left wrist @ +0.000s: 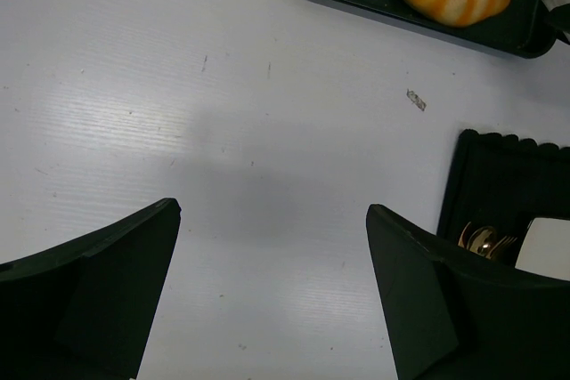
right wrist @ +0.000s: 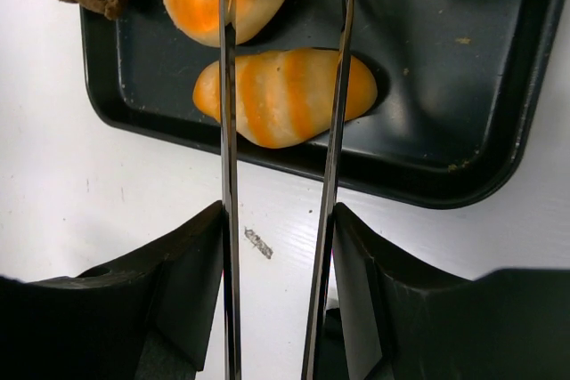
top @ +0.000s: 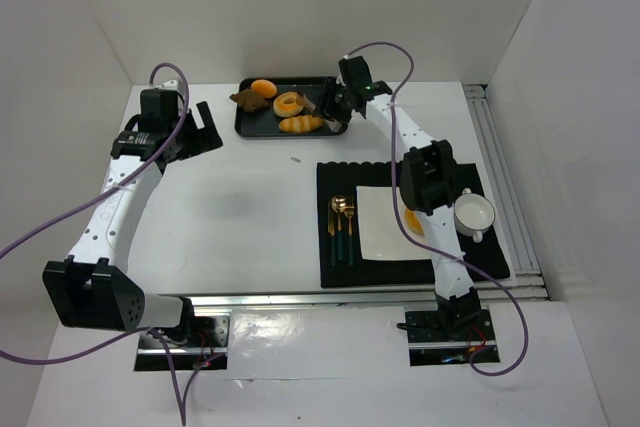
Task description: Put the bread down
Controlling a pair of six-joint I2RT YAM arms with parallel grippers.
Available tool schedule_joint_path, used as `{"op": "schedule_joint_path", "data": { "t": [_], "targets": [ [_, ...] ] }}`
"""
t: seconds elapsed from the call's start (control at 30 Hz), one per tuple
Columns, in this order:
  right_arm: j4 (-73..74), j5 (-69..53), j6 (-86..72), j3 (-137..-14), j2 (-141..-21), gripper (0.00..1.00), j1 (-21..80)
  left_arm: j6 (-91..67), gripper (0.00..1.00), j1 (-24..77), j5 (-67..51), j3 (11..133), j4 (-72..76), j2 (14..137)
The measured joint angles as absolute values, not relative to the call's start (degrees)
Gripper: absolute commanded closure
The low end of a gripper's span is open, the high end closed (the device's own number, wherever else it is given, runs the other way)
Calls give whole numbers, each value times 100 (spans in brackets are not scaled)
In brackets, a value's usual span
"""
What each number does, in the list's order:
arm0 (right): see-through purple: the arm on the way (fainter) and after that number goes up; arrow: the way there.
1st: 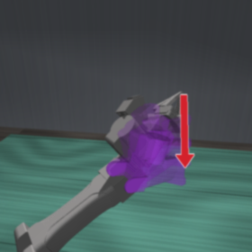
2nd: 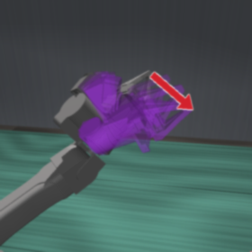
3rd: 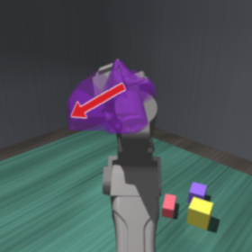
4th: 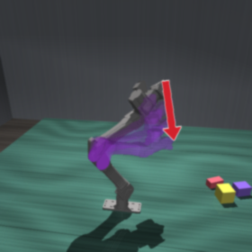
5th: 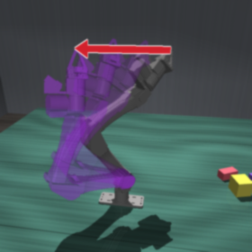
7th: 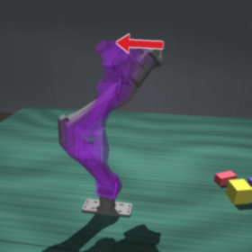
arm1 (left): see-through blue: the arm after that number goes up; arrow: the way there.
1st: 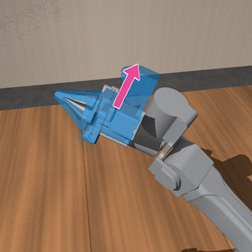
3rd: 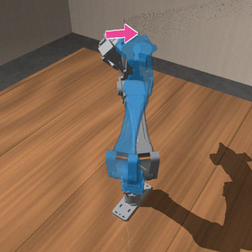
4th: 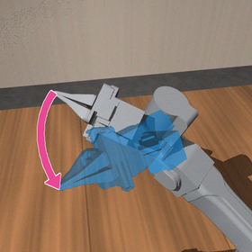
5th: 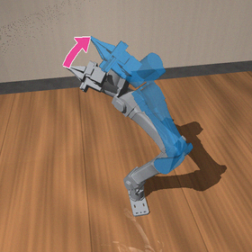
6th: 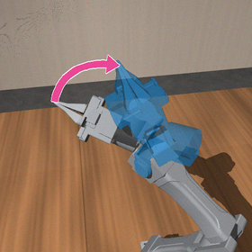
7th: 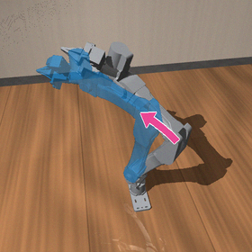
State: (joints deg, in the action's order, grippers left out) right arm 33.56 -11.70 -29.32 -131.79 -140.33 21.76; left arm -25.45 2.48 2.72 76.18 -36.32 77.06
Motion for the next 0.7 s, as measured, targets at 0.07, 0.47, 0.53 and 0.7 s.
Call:
{"op": "schedule_joint_path", "data": {
  "t": [0.07, 0.47, 0.53, 0.7],
  "targets": [
    [3341, -1264, -2939, -13181, -14066, 44, 2176, -2545, 1, 226, 272, 7618, -3629, 7706],
    [3317, -1747, -3057, -13430, -14420, 57, 2180, -2528, 1, 200, 274, 7592, -3570, 7706],
    [3315, -1776, -3072, -13465, -14429, 66, 2189, -2521, 1, 189, 272, 7564, -3559, 7706],
    [3304, -1791, -3103, -13493, -14429, 72, 2198, -2508, 1, 156, 274, 7553, -3557, 7706]
  ]
}}
